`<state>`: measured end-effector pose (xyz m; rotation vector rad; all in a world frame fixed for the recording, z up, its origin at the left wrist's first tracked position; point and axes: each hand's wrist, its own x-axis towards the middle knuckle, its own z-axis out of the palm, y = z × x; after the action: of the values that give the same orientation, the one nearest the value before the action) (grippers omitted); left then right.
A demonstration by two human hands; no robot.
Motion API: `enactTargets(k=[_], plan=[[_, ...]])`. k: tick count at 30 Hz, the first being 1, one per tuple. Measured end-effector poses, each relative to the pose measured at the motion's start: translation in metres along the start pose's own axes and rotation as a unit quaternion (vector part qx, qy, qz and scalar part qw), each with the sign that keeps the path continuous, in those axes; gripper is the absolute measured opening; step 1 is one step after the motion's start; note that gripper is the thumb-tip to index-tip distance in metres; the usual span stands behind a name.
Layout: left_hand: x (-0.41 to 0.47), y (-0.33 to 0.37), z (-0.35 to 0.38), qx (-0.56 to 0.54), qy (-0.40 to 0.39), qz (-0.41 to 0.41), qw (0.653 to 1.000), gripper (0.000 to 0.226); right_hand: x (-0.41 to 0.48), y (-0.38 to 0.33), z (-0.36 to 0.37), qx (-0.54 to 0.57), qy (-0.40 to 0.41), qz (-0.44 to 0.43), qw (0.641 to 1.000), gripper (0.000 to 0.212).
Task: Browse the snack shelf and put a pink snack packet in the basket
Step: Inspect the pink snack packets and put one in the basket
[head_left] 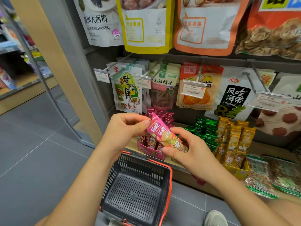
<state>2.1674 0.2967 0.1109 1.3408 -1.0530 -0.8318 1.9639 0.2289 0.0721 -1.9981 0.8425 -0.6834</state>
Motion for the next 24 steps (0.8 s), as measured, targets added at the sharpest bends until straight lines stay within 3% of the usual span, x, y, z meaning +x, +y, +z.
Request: enactTargets(k=[5,8,11,13,16,18,22,24], plan=[[0.001,-0.005,0.008,-0.043,0.052,-0.025,0.997,0.026,0.001,-0.004,0.002,-0.108,0.017,-0.039,0.993,0.048],[0.002,-0.007,0.014,-0.031,0.059,-0.031,0.997,0.02,0.001,-0.007,0.006,-0.146,0.002,-0.049,0.988,0.05],[0.002,-0.005,0.012,-0.038,0.017,-0.012,0.999,0.013,0.0,-0.006,0.005,-0.189,0.023,-0.05,0.98,0.052],[0.0,-0.004,0.012,0.009,-0.002,0.009,1.0,0.021,0.0,-0.005,0.005,-0.222,0.034,-0.047,0.973,0.054],[-0.003,-0.003,0.017,0.068,0.04,0.039,0.996,0.02,-0.001,-0.005,0.007,-0.248,0.037,-0.058,0.966,0.057],[-0.002,-0.003,0.017,0.039,0.074,0.037,0.996,0.011,0.0,-0.006,0.003,-0.213,0.011,-0.052,0.976,0.057],[0.005,-0.001,0.001,-0.077,0.175,-0.014,0.981,0.019,0.003,-0.004,-0.019,-0.082,-0.105,0.005,0.991,0.061],[0.007,-0.001,-0.01,-0.123,0.219,-0.032,0.967,0.025,0.002,-0.005,-0.03,-0.029,-0.092,0.005,0.995,0.058]])
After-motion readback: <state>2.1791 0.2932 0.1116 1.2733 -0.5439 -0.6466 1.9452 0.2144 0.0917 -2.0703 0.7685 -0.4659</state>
